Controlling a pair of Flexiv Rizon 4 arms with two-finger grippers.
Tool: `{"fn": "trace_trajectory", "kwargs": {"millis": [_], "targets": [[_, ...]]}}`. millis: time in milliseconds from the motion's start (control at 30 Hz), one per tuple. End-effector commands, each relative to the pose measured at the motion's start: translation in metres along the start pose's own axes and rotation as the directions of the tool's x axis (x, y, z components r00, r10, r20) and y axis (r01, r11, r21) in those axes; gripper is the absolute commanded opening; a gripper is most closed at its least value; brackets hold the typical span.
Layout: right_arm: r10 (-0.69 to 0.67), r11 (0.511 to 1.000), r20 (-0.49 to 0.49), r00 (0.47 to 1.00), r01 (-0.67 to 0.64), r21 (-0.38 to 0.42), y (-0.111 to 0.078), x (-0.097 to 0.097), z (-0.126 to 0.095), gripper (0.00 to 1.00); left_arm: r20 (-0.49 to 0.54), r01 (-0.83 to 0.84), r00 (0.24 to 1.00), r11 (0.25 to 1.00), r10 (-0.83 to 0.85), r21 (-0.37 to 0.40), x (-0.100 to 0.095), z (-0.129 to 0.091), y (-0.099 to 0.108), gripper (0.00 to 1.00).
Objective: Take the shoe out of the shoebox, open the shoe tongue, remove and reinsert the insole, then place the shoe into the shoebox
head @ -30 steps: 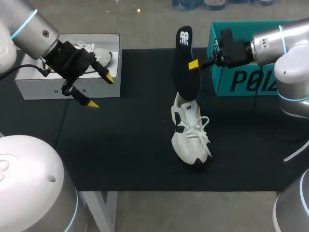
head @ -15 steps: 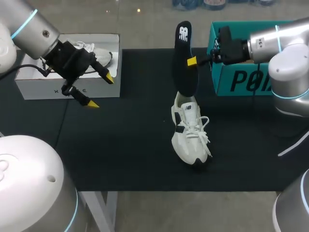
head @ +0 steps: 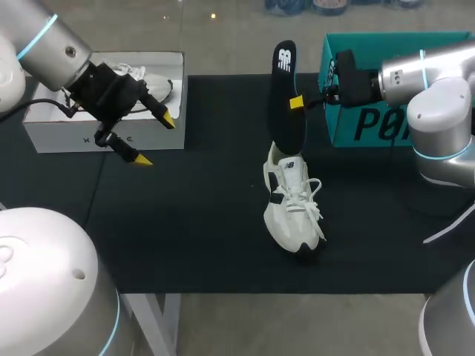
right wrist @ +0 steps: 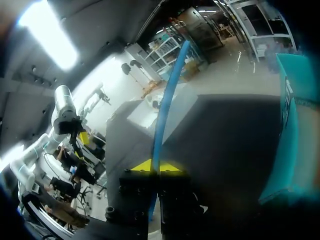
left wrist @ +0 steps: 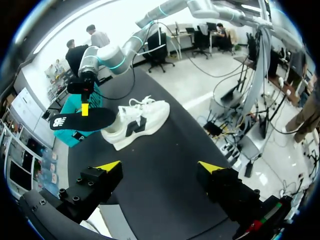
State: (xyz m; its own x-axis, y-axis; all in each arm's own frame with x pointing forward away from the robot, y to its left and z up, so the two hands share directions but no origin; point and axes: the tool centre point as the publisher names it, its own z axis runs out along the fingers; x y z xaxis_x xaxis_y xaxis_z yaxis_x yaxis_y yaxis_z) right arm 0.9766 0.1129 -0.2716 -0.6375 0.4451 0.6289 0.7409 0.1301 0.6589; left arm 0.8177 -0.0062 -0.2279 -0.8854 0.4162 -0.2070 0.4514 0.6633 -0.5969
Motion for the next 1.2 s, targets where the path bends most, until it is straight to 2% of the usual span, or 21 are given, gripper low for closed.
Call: {"fn": "trace_trajectory", "kwargs": {"millis": [33, 200, 667, 933, 1100, 1200], "targets": [[0.003, 1.0, 0.012, 1.0, -0.003, -0.012, -0.009, -0.001, -0.001, 0.0, -0.002, 0.0, 1.0, 1.0, 0.0, -0.003, 0.0, 0.0, 0.0, 1.0], [0.005, 1.0, 0.021, 1.0, -0.005, -0.009, -0.02, -0.004, -0.001, 0.0, -0.002, 0.0, 1.0, 1.0, 0.0, -0.003, 0.0, 0.0, 0.0, 1.0], [0.055, 0.998, 0.004, 0.998, -0.055, 0.007, -0.066, -0.006, 0.01, 0.0, -0.002, 0.0, 1.0, 1.0, 0.0, -0.003, 0.0, 0.0, 0.0, 1.0], [0.052, 0.999, -0.008, 0.999, -0.052, 0.004, -0.079, 0.008, 0.011, 0.0, -0.002, 0.0, 1.0, 1.0, 0.0, -0.003, 0.0, 0.0, 0.0, 1.0], [0.021, 0.999, 0.008, 1.0, -0.021, 0.039, -0.091, 0.019, 0.011, 0.0, -0.002, 0.0, 1.0, 1.0, 0.0, -0.003, 0.0, 0.0, 0.0, 1.0], [0.023, 0.998, 0.015, 1.0, -0.024, 0.052, -0.098, 0.019, 0.01, 0.0, -0.002, 0.0, 1.0, 1.0, 0.0, -0.003, 0.0, 0.0, 0.0, 1.0]]}}
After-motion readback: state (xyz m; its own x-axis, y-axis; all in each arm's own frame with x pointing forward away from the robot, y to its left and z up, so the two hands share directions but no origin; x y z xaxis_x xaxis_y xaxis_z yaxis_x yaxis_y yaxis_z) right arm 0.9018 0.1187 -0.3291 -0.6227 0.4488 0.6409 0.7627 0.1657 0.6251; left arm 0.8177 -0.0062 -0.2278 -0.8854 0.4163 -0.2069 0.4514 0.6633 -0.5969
